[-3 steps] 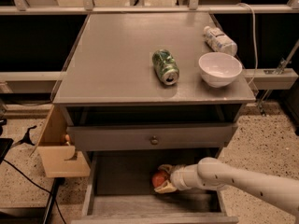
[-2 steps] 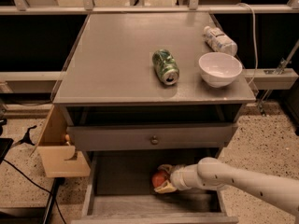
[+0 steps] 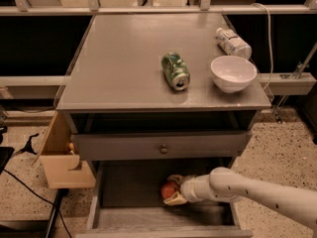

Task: Place apple into middle drawer

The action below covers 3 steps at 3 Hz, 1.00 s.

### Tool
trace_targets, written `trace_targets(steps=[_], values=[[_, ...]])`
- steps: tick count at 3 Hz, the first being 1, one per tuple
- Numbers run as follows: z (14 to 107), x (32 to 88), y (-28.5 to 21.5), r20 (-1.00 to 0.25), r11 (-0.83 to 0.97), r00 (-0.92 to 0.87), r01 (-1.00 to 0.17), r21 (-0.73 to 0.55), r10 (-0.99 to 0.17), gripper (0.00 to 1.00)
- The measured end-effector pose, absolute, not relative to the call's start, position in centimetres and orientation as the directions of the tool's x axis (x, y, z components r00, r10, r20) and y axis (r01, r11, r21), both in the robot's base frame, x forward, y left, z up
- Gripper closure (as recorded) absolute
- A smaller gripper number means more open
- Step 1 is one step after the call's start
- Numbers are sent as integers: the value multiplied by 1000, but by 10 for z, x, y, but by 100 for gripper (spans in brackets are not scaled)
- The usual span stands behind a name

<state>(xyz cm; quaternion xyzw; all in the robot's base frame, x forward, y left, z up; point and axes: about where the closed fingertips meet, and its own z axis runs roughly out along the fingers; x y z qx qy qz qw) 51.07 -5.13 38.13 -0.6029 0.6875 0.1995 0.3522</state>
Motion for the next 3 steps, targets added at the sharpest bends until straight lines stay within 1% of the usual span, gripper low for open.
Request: trace_targets(steps=[1, 2, 3], values=[[381, 511, -51, -725, 193, -25, -970, -150, -688, 11], [381, 511, -51, -725, 193, -25, -970, -150, -688, 0], [381, 511, -51, -725, 193, -25, -970, -150, -688, 0]])
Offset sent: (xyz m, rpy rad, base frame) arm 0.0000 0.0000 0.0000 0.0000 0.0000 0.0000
